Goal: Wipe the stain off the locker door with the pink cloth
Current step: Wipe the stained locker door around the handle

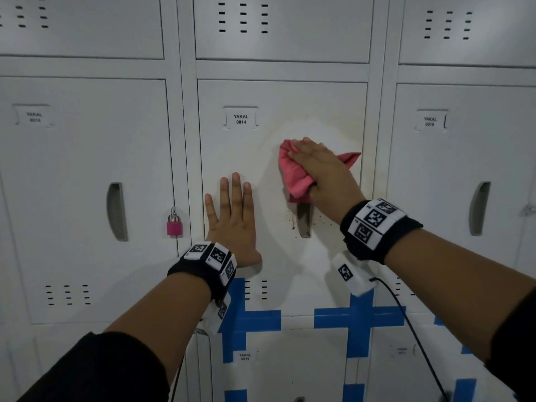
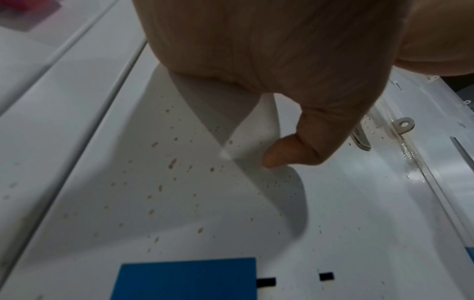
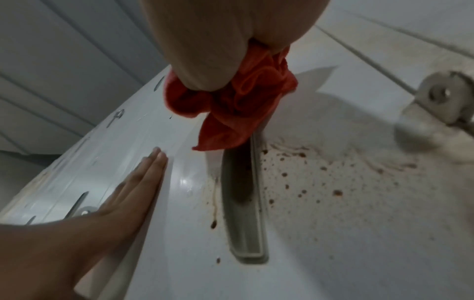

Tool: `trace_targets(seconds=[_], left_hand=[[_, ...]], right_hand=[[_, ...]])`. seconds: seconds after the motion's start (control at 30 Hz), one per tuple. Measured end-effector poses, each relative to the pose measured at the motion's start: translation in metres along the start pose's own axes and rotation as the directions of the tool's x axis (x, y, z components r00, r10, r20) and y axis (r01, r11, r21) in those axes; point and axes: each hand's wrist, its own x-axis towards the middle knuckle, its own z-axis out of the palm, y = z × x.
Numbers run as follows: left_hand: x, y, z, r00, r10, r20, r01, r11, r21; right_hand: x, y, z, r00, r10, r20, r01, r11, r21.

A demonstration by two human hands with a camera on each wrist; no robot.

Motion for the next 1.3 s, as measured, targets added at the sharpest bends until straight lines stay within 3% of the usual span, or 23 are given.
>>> trace_targets(seconds=[0.23, 0.33, 0.5, 0.67, 0.73, 0.93, 1.13, 1.23, 1.3], left_hand=[[0.000, 0.002, 0.000, 1.000, -0.020, 0.005, 0.020, 1.000, 0.009], [0.000, 0.002, -0.002, 1.000, -0.013, 0.025, 0.013, 1.000, 0.008], [0.001, 0.001, -0.002, 1.000, -0.015, 0.023, 0.015, 1.000, 0.010], [0.001, 0.001, 0.002, 1.000, -0.020, -0.020, 0.021, 1.000, 0.018], [0.001, 0.001, 0.002, 0.999, -0.028, -0.017, 0.028, 0.999, 0.019], [-0.001, 0.001, -0.004, 1.000, -0.003, 0.026, 0.003, 1.000, 0.011], [-0.001, 0.001, -0.005, 0.999, -0.017, 0.046, 0.017, 1.000, -0.002], [-0.001, 0.001, -0.006, 0.999, -0.003, 0.044, 0.003, 1.000, -0.007], [-0.002, 0.000, -0.005, 0.999, -0.004, 0.048, 0.004, 1.000, -0.013]], right_hand=[[-0.013, -0.018, 0.014, 0.985, -0.155, 0.078, 0.161, 0.983, -0.088], [-0.021, -0.013, 0.022, 0.956, -0.191, 0.223, 0.230, 0.960, -0.161], [-0.033, -0.014, 0.029, 0.900, -0.272, 0.342, 0.345, 0.923, -0.174], [-0.040, -0.011, 0.025, 0.813, -0.424, 0.399, 0.495, 0.864, -0.090], [-0.039, -0.011, 0.024, 0.805, -0.451, 0.385, 0.522, 0.847, -0.099], [-0.028, -0.010, 0.009, 0.897, -0.412, 0.161, 0.428, 0.900, -0.082], [-0.014, 0.002, -0.006, 0.990, -0.116, -0.086, 0.109, 0.991, -0.078], [-0.017, 0.006, -0.003, 0.996, -0.012, -0.089, 0.007, 0.999, -0.050], [-0.021, 0.002, 0.003, 0.999, -0.034, -0.035, 0.031, 0.996, -0.089]])
